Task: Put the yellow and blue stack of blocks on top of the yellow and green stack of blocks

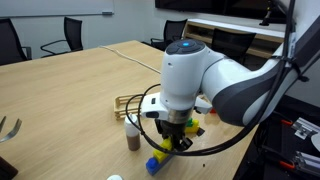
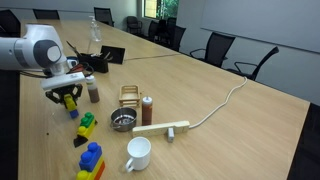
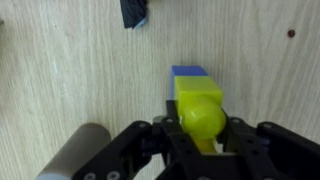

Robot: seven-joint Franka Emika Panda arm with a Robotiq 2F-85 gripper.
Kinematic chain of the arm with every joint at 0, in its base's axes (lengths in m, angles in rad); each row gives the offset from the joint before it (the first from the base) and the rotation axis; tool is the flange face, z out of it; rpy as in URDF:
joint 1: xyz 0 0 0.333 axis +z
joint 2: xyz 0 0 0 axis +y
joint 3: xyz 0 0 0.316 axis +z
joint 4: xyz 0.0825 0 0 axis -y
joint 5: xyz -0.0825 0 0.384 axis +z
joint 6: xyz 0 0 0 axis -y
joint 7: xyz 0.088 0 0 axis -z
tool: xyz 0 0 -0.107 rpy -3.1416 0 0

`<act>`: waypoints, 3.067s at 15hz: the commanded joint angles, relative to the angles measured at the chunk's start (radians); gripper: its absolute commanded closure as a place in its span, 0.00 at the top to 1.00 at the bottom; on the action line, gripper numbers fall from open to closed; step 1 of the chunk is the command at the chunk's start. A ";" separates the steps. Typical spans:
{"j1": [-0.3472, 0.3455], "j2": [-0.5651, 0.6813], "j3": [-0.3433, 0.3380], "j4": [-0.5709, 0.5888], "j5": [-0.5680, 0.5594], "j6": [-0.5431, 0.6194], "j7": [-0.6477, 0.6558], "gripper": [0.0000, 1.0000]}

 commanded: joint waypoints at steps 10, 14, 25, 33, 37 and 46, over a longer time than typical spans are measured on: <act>-0.093 -0.330 0.003 -0.273 0.136 0.090 0.144 0.11; -0.082 -0.403 -0.059 -0.359 0.067 0.137 0.297 0.11; -0.100 -0.396 -0.100 -0.382 -0.009 0.170 0.418 0.11; -0.150 -0.327 -0.066 -0.336 0.191 0.156 0.260 0.11; -0.154 -0.302 -0.059 -0.299 0.219 0.127 0.221 0.11; -0.159 -0.323 -0.020 -0.290 0.289 0.021 0.187 0.11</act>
